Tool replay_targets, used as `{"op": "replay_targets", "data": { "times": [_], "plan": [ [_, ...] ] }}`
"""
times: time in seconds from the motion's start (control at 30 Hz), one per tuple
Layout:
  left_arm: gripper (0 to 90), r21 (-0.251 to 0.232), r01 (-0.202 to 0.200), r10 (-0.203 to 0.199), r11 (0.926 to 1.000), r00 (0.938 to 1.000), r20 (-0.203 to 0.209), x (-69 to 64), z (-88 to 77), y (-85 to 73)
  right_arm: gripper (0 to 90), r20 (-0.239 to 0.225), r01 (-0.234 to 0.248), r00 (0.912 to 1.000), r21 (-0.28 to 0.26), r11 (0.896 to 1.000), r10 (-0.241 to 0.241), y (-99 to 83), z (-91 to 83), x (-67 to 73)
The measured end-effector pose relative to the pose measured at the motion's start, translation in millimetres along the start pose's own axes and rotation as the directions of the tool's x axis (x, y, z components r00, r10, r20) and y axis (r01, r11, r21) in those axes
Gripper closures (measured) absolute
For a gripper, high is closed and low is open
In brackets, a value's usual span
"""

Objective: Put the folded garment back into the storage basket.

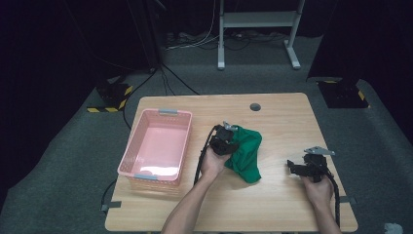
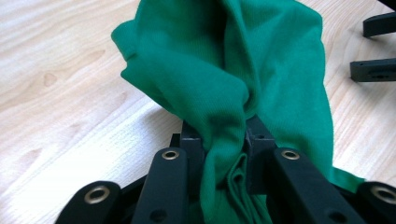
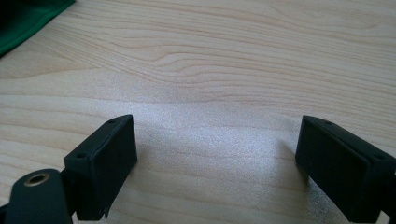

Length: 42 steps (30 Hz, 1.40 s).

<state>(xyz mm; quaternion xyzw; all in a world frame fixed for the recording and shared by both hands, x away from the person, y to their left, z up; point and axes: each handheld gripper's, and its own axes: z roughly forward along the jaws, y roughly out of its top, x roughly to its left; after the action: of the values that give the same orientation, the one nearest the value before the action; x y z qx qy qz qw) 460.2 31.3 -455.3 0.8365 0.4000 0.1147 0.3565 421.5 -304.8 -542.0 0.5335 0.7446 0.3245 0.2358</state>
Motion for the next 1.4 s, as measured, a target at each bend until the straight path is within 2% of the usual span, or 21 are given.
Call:
{"op": "replay_targets", "data": {
  "times": [0.27, 0.4, 0.67, 0.77, 1.4],
  "plan": [
    [75.1, -0.038, -0.015, 0.015, 0.9992, 0.9999, 0.002, 2.8, -26.9, 12.0, 12.4, 0.0, 0.0, 1.0, 0.0, 1.0, 0.0, 0.0, 0.0, 0.0],
    [75.1, -0.048, -0.02, 0.02, 0.9986, 0.9998, -0.005, 4.5, -34.2, 14.9, 12.2, 0.001, 0.0, 1.0, 0.001, 1.0, 0.0, 0.0, 0.0, 0.0],
    [75.1, -0.079, 0.002, -0.002, 0.9969, 1.0, 0.004, 12.7, -50.1, 17.7, 12.1, 0.001, -0.001, 1.0, 0.001, 1.0, 0.001, 0.0, 0.0, 0.1],
    [75.1, -0.088, 0.003, -0.003, 0.9962, 1.0, -0.004, 16.7, -59.0, 18.8, 12.1, 0.001, -0.001, 1.0, 0.001, 1.0, 0.001, 0.0, 0.0, 0.1],
    [75.0, -0.158, 0.054, -0.058, 0.986, 0.9981, -0.021, 50.2, -108.7, 15.9, 11.9, 0.0, 0.0, 1.0, 0.002, 1.0, 0.0, 0.0, 0.1, 0.1]
  ]
}}
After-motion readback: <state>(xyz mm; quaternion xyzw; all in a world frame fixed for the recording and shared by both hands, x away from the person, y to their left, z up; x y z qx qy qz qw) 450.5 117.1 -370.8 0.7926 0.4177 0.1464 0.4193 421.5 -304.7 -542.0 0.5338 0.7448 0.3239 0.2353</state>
